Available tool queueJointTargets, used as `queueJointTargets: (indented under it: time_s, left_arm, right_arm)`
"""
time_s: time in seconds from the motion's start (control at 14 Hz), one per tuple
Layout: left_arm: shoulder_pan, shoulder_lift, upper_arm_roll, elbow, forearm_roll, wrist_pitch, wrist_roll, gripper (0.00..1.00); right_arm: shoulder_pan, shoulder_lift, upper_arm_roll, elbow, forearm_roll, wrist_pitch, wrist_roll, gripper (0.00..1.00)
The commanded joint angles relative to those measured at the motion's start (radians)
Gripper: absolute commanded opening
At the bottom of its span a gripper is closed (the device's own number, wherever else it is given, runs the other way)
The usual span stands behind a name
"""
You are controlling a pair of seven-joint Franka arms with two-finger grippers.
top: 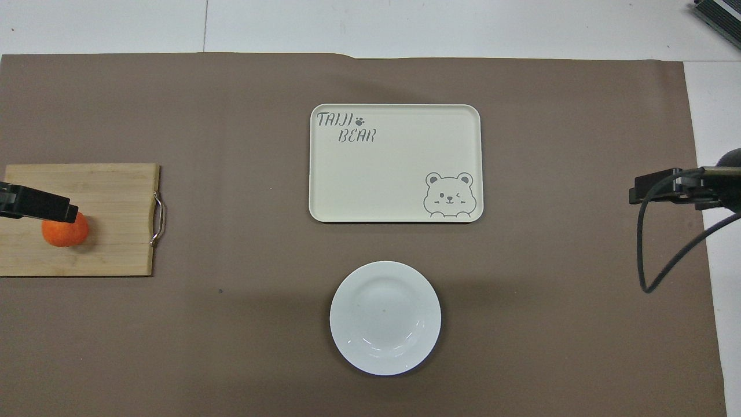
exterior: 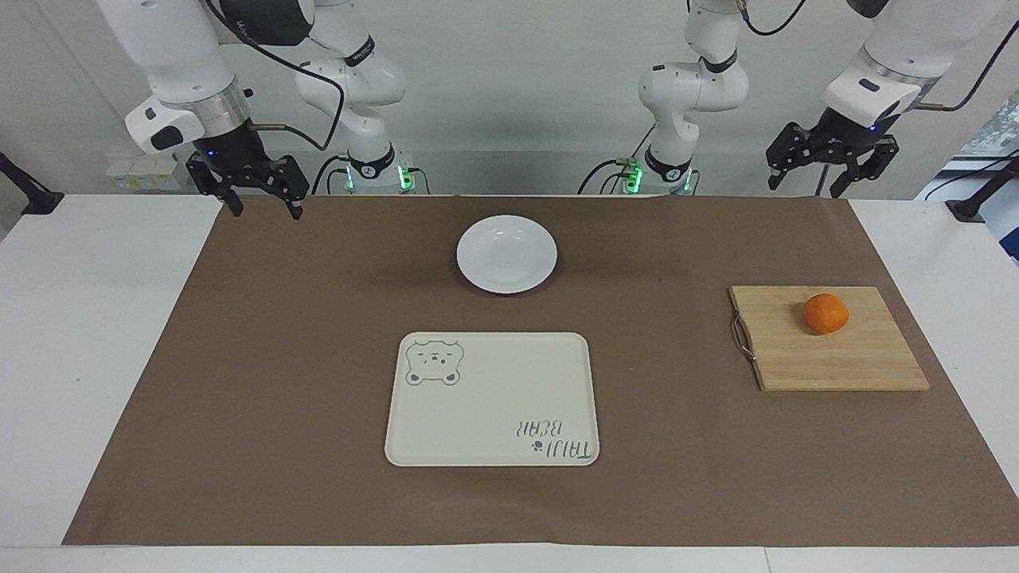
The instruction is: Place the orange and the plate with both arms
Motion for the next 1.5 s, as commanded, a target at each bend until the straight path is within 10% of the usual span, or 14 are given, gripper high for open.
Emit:
queueJointTargets:
  time_s: [0.0,1.43]
  left_arm:
    - [0.008,-0.002,-0.003,0.011,0.002,-0.018,-0.005,1.0]
    - [0.135,0.01,0.006,-0.004,-0.011,0.059,0.085,1.0]
  right_arm:
    - [-0.01,-0.001,0.009,0.002,-0.001,-0.007,0.019,1.0]
    - [-0.01,-0.001,0.009,0.002,-0.001,-0.007,0.019,1.0]
